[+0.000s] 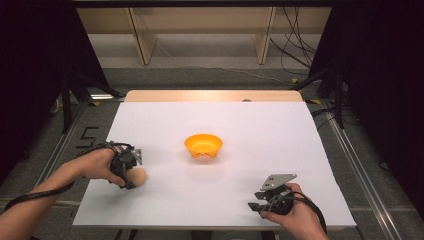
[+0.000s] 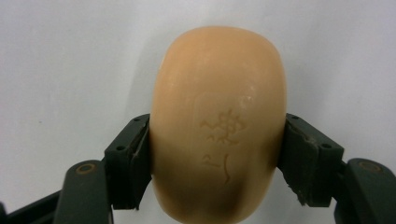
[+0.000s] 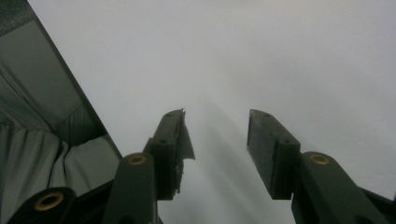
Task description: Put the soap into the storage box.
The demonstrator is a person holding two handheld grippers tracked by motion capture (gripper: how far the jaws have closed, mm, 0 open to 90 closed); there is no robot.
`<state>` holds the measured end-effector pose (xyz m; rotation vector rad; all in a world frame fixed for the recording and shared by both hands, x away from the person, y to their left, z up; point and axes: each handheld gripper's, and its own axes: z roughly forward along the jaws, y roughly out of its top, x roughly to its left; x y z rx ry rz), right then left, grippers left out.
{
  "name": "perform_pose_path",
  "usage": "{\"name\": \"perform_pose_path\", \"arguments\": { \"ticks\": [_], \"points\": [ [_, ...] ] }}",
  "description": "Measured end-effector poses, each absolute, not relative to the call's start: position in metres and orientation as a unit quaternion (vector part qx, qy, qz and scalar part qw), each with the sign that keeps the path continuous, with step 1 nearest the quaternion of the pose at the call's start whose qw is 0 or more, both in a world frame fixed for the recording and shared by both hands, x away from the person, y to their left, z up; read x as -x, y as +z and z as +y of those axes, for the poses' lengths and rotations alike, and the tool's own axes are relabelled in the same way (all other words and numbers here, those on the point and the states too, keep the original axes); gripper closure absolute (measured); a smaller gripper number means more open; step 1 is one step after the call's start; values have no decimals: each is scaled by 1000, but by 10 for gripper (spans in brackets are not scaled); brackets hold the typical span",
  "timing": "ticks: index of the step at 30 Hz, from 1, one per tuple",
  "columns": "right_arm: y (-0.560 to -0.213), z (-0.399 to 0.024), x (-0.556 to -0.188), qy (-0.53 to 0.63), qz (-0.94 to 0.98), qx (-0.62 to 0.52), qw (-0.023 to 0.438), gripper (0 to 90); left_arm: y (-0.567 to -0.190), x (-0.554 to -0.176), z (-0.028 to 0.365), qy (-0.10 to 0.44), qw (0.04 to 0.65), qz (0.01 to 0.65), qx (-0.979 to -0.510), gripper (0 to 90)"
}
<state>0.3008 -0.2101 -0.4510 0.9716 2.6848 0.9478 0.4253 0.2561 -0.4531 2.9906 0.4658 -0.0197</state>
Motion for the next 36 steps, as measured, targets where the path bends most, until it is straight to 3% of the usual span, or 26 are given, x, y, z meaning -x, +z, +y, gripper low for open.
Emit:
{"name": "perform_pose_path", "arguments": {
  "ticks": [36],
  "points": [
    [-451, -211, -300, 321, 886, -328, 72, 559, -432, -424, 235, 48, 126, 155, -979, 319]
  ]
}}
